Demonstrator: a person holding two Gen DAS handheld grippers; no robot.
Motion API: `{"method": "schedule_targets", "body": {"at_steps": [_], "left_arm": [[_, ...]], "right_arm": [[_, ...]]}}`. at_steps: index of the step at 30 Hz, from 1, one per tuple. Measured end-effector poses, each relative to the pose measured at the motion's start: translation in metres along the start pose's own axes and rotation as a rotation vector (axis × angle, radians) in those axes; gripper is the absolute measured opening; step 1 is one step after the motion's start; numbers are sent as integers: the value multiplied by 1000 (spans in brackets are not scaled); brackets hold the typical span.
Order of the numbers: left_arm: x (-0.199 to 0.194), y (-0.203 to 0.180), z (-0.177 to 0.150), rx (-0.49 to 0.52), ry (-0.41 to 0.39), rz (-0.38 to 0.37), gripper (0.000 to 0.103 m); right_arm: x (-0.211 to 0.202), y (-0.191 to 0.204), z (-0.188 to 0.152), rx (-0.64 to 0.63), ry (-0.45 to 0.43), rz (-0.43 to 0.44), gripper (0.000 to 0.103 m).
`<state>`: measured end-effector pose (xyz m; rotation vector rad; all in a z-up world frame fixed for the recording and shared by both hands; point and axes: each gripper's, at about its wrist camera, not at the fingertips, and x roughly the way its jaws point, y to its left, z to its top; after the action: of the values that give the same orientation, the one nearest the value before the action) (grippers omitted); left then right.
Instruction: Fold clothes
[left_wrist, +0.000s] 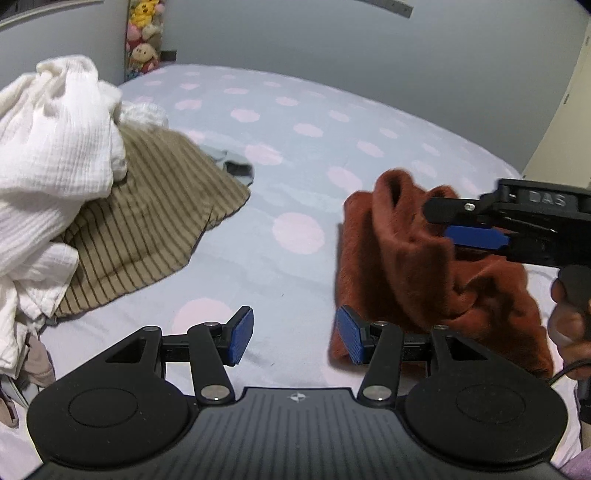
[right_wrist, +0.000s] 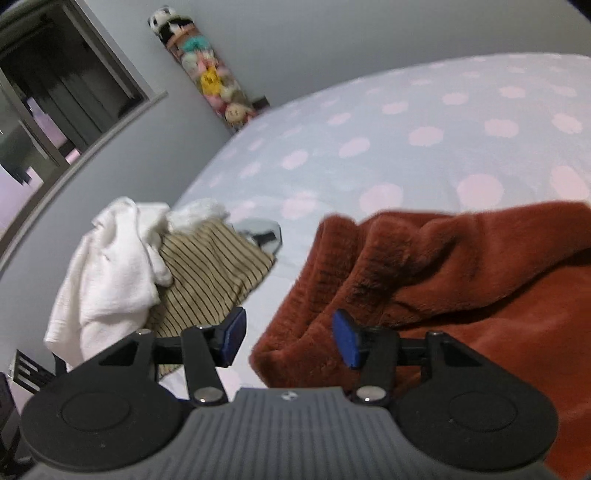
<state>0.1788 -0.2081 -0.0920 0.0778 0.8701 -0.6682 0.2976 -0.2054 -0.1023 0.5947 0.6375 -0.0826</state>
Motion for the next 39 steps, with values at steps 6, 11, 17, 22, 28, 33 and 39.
{"method": "schedule_targets", "body": {"at_steps": [6,11,17,22,28,33,39], "left_arm": [[-14,-31,17,99,-68,-74,50],[-1,-74,33,240,-91,-104,53],[35,-115,47,356,-76,-115,53],[70,-139,56,468,-70,-127,53],[111,-155,68,562,-48,-166,51],[114,-146,79,478,-31,-254,23],[82,-123,104,301,-68,-270,5]], "right_arm": [[-55,-21,-15,-17,-88,-122,58],[-84,-55,-38,-17,-88,-237,58],[-96,-84,-51,-41,-82,-297,58],[-88,-91,-53,-104,-74,-308,58],[-73,-107,-61,-74,-29,-275,58],[-71,-111,-71,-94,-14,-282,58],[-81,-108,-67,-106,-22,-268,58]]}}
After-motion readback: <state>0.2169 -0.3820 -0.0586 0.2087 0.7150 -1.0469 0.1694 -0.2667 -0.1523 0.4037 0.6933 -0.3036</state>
